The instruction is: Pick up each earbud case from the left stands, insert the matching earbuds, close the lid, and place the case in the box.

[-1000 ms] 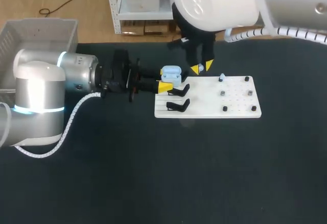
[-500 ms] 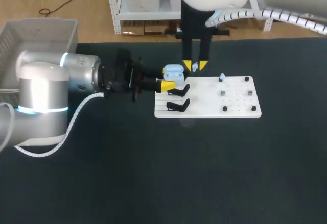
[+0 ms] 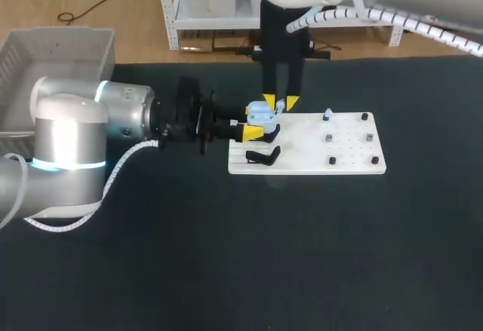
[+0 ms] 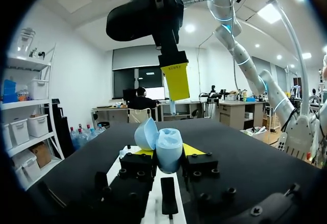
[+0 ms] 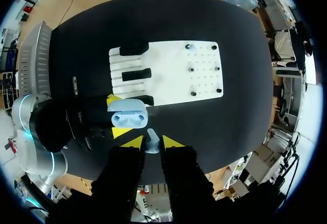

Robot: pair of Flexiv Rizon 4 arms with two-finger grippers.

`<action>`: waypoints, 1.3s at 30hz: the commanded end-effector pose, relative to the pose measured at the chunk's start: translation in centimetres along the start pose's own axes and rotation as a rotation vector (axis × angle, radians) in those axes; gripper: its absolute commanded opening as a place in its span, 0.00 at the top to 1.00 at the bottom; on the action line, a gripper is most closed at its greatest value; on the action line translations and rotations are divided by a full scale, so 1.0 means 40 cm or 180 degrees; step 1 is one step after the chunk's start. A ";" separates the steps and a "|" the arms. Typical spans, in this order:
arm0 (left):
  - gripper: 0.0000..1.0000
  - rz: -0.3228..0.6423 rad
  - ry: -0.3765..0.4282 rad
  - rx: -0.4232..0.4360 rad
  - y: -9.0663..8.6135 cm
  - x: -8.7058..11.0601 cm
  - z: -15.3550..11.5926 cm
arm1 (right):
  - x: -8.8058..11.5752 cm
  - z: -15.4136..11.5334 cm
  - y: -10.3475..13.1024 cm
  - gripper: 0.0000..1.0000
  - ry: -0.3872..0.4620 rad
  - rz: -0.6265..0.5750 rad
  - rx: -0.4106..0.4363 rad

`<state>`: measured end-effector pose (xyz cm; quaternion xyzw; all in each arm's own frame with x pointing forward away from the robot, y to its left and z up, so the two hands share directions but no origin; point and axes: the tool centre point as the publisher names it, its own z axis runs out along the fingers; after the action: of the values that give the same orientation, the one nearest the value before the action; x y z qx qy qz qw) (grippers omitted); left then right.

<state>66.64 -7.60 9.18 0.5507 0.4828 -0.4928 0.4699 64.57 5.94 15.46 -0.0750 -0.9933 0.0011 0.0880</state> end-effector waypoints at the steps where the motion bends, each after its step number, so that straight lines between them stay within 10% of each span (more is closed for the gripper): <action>1: 1.00 -0.0001 0.0015 0.0004 0.001 0.002 0.001 | -0.005 0.001 0.005 1.00 0.0013 0.0003 0.0014; 39: 1.00 -0.0015 0.0051 -0.0001 -0.005 0.010 0.002 | 0.000 0.016 0.043 1.00 0.0114 0.0664 0.0304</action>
<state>66.51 -7.60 8.73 0.5535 0.4868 -0.4906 0.4648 64.37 7.50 14.87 -0.1737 -0.9777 0.0533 0.1052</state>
